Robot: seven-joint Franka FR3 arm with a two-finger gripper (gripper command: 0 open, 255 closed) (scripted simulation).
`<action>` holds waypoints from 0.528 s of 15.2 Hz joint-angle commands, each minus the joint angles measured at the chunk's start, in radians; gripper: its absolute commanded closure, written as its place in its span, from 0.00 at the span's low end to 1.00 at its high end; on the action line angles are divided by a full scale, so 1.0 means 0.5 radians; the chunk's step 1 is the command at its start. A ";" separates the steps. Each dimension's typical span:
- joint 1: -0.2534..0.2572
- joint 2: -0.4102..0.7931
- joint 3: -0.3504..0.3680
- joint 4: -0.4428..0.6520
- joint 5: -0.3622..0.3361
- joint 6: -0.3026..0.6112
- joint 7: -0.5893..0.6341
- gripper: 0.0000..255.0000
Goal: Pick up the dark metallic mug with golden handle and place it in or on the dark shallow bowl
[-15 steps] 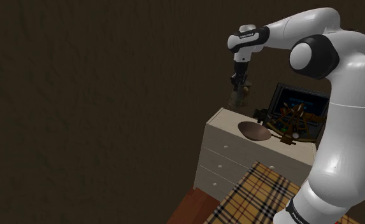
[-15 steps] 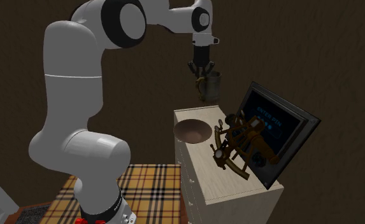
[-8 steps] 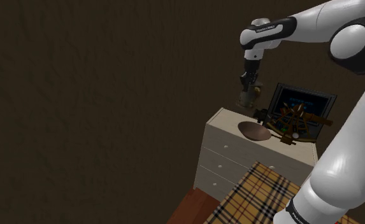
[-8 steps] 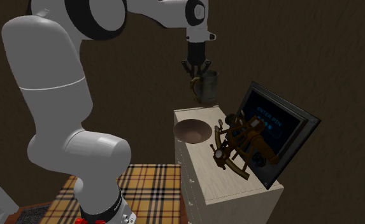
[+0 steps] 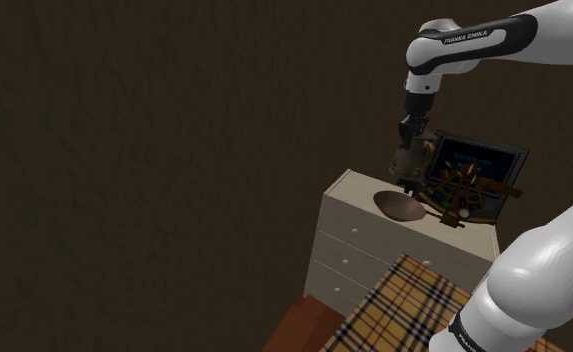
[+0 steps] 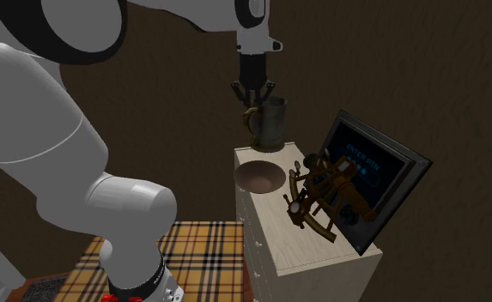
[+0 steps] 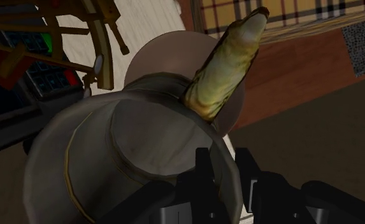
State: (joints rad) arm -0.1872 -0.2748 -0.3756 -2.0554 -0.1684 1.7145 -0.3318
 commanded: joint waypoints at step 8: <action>-0.012 -0.022 -0.016 -0.241 -0.023 0.221 0.017 1.00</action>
State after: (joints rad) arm -0.1924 -0.2856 -0.3818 -2.1623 -0.1785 1.8100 -0.3233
